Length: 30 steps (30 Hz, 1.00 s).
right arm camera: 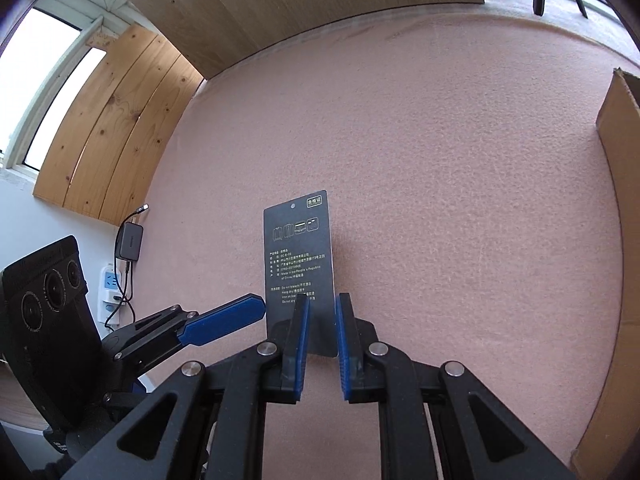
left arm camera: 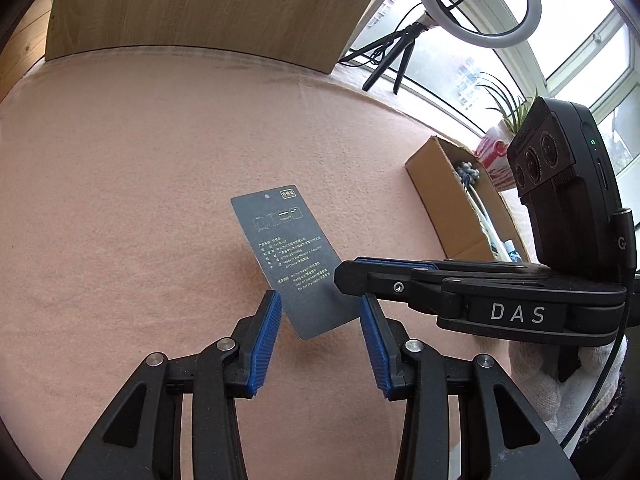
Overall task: Organize objects
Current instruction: 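Lift the black card with the right gripper and carry it over the box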
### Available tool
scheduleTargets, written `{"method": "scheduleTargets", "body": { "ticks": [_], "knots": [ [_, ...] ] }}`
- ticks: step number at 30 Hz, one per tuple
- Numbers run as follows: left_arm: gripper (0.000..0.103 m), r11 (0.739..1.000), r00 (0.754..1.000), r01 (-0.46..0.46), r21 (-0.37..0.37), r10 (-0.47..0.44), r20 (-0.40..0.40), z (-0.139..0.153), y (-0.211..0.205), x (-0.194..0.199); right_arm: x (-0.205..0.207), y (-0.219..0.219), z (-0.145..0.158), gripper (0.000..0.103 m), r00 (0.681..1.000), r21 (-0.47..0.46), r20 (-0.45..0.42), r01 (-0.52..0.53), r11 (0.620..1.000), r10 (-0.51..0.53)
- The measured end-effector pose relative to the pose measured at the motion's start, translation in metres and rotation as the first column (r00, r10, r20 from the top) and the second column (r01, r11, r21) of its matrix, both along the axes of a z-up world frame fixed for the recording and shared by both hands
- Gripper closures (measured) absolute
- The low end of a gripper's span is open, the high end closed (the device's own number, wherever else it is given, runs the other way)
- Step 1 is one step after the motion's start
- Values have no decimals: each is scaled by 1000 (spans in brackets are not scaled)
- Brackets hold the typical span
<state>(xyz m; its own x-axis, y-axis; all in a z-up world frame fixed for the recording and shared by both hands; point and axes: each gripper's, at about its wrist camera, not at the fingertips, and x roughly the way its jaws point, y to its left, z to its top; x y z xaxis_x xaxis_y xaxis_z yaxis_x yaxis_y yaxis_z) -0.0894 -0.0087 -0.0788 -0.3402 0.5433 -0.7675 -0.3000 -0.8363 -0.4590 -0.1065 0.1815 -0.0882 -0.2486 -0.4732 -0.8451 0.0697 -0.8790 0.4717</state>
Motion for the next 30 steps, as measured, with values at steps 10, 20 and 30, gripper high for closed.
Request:
{"method": "scheduleTargets", "body": {
  "ticks": [10,20,30],
  "knots": [
    [60,990,987,139,15,-138,-88,41,90,-13,12,83,54,90,984,16,-106,149,989,-146],
    [60,959,951,284,6,-281,-129,59,194,-21,35,168,73,91,943,37,-150,305,952,-297],
    [60,932,922,362,-27,-362,-140,52,273,-29,49,241,68,91,908,37,-152,400,916,-390]
  ]
}}
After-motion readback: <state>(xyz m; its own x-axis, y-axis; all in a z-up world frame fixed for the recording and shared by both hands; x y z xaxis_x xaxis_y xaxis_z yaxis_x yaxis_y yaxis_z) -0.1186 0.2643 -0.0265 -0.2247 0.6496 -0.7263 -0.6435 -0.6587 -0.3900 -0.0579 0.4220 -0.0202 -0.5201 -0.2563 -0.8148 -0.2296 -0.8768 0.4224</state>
